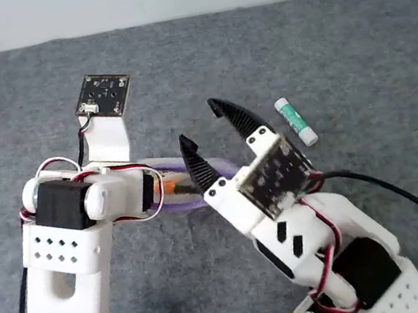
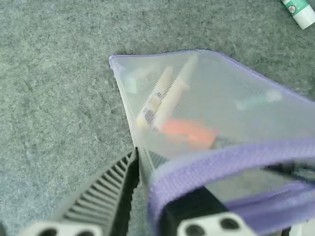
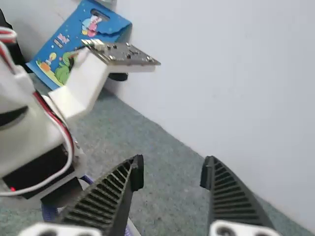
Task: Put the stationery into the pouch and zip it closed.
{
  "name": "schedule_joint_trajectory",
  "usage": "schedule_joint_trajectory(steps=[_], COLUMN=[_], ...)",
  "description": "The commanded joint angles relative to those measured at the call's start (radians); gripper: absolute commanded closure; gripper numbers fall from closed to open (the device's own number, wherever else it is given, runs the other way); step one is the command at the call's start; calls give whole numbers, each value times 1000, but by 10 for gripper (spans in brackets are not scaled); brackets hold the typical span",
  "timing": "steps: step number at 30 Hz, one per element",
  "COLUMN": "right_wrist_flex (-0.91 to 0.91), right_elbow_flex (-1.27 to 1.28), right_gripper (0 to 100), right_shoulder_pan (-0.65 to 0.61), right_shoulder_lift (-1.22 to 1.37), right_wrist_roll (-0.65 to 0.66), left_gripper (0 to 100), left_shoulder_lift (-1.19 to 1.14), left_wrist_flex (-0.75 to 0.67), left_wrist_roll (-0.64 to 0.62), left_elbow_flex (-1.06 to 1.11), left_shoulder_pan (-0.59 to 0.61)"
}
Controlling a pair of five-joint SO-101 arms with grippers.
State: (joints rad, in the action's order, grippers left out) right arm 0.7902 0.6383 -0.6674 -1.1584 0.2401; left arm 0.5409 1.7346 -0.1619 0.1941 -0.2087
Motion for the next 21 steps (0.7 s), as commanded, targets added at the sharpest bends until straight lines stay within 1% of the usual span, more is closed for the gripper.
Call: schedule_joint_trajectory(steps=[1,3,7,10,13,16,21], right_wrist_flex=[-4,1,4,16,16,58,251], right_elbow_flex=[-15,-40,-49,-66,-100,-173,-362], right_gripper=[790,790,799,862,912,893,809], right_shoulder_pan=[19,36,194,346,461,529,581], right_shoulder_lift=[-21,-13,16,102,236,383,667], right_wrist_roll=[9,3,-106,-176,-245,-301,-387], left_gripper=[988,988,988,988,988,988,988], left_shoulder_lift=[3,3,5,5,6,8,12], left_wrist_flex=[-18,-18,-17,-14,-12,-12,-11], left_wrist_roll=[-12,-12,-12,-12,-12,-12,-9], left_elbow_flex=[-59,-59,-59,-59,-59,-59,-59], left_shoulder_pan=[-9,-9,-9,-9,-9,-9,-9])
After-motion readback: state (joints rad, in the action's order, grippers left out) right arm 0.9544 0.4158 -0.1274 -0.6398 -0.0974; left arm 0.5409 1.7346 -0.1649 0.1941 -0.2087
